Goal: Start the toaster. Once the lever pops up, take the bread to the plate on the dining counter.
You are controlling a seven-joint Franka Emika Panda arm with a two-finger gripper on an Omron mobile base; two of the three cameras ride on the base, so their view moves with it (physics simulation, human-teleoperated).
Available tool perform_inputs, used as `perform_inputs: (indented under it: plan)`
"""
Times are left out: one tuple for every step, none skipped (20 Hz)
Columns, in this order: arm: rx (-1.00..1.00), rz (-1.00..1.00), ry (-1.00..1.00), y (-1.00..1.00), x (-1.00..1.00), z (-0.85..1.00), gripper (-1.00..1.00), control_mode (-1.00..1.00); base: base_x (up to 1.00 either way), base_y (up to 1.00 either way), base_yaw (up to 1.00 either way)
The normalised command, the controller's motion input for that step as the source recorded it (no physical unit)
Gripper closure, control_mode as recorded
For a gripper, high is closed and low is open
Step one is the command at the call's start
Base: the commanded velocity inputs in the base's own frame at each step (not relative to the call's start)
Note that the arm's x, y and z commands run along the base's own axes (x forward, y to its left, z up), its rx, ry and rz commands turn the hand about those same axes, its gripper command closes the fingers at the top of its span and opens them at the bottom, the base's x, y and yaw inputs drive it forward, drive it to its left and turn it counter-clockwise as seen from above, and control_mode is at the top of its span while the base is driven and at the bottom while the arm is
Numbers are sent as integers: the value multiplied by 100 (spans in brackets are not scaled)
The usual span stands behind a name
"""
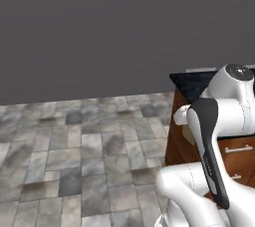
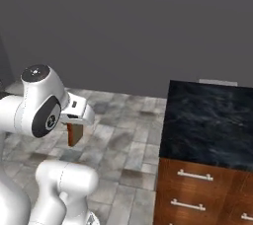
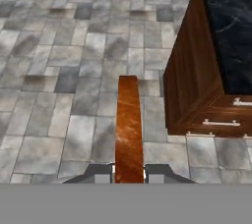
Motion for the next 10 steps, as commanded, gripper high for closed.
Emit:
perform_inputs:
  plan:
    - [0,0,0,0,0,0,100,100,99,99,-13]
    - [0,0,0,0,0,0,100,100,100,86,-16]
    - [0,0,0,0,0,0,100,100,100,66,-21]
    - [0,0,0,0,0,0,100,100,100,58,-23]
    - [0,0,0,0,0,0,100,100,100,55,-23]
    - [0,0,0,0,0,0,100,100,100,56,-23]
    - [0,0,0,0,0,0,100,100,100,51,-23]
    - [0,0,0,0,0,0,100,100,100,49,-23]
    - [0,0,0,0,0,0,100,100,100,51,-23]
    - [0,0,0,0,0,0,100,100,100,52,-24]
